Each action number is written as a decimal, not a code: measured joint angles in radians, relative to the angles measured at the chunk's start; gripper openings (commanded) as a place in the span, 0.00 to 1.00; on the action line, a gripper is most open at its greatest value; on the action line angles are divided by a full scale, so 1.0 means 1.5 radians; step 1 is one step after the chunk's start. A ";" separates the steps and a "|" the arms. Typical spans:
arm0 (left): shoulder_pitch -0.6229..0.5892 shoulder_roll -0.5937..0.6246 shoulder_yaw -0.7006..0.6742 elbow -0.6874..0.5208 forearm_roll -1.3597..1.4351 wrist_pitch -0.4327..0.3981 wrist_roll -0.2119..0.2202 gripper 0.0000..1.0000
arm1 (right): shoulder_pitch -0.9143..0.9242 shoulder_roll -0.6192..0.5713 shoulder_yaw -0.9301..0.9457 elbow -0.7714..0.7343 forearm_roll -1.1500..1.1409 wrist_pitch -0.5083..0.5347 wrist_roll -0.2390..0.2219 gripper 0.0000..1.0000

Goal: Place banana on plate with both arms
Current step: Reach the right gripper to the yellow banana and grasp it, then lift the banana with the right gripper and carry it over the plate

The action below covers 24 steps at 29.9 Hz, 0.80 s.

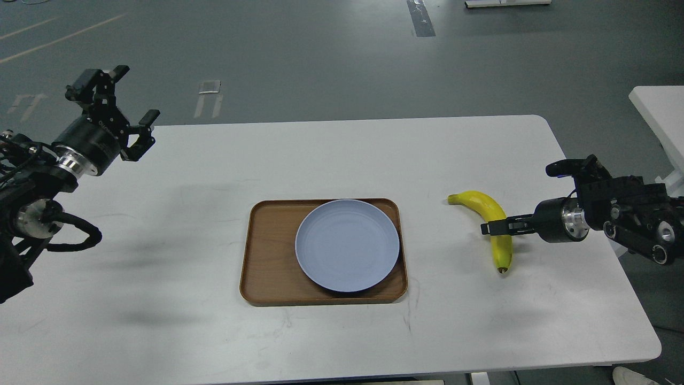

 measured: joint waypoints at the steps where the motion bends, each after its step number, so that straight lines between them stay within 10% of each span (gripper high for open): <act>1: 0.000 0.001 0.000 0.000 0.000 0.000 0.000 0.98 | 0.007 -0.001 0.000 0.002 0.000 0.000 0.000 0.06; 11: -0.001 0.004 -0.012 0.000 0.000 0.000 0.000 0.98 | 0.152 -0.025 0.004 0.074 0.007 0.017 0.000 0.07; 24: -0.005 0.004 -0.019 0.000 0.000 0.000 0.000 0.98 | 0.228 0.173 -0.026 0.085 0.012 0.071 0.000 0.09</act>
